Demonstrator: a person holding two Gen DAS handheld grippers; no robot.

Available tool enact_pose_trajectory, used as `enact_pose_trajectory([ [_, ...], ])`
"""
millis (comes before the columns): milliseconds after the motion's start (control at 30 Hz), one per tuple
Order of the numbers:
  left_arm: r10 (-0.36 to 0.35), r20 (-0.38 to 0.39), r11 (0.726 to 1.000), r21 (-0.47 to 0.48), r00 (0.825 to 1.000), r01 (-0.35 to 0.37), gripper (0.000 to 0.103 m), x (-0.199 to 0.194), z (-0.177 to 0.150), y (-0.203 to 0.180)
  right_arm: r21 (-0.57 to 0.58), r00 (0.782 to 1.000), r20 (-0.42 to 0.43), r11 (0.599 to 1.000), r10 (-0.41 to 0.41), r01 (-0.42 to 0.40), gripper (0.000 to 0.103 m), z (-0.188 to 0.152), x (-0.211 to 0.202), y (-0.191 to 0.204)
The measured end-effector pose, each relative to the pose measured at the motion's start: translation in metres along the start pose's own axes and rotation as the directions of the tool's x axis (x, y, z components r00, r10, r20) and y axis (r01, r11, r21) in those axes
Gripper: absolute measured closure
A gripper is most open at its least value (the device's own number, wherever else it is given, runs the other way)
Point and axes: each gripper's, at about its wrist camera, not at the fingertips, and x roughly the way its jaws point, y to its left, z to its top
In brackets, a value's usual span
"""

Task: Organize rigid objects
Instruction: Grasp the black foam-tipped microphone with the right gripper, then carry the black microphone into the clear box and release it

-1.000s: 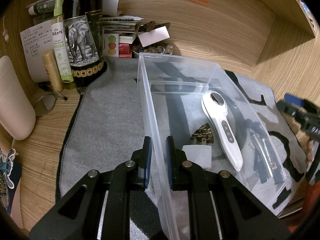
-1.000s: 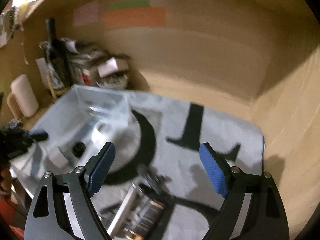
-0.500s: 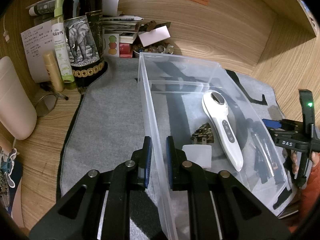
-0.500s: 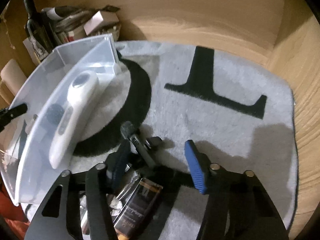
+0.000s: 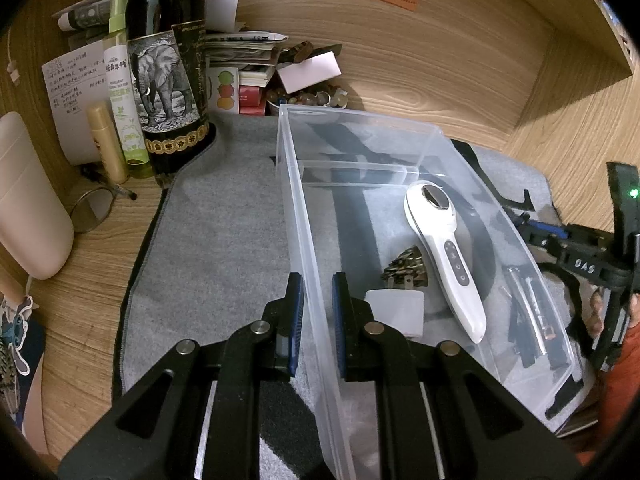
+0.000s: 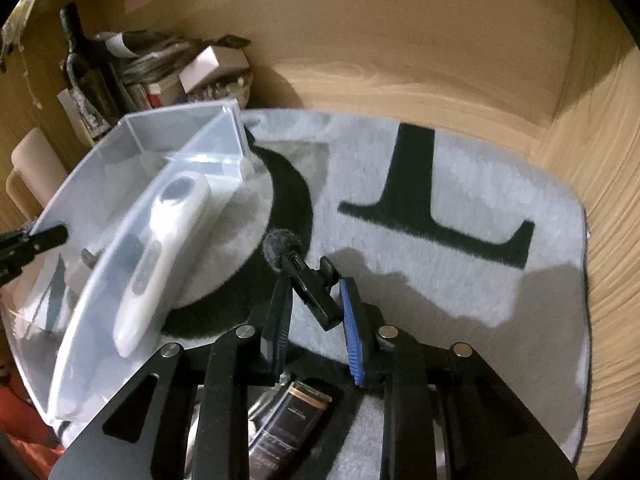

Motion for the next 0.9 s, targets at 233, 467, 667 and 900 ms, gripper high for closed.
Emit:
enact_pose_trajectory([
  [233,0.001,0.000,1.000,-0.001,1.000,-0.001,0.091,0.000,0.000,0.000,-0.029,0.994,0.105,1.000,0.010,-0.007,0.081,0.018,-0.030,0.016],
  [467,-0.004,0.004,1.000,-0.001,1.000,0.004,0.091,0.000,0.000,-0.001,-0.098,0.980,0.192,0.995,0.053,-0.035,0.081,0.041,-0.051,0.043],
  [667,-0.006,0.005,1.000,-0.002,1.000,0.006,0.091,0.000,0.000,-0.002,-0.174,0.973,0.207,0.982,0.103,-0.067,0.081,0.052,-0.051,0.076],
  [900,-0.004,0.004,1.000,-0.002,1.000,0.004,0.091,-0.001,0.000,-0.003,-0.259,0.973,0.176,0.961,0.147,-0.099,0.081,0.054,-0.037,0.109],
])
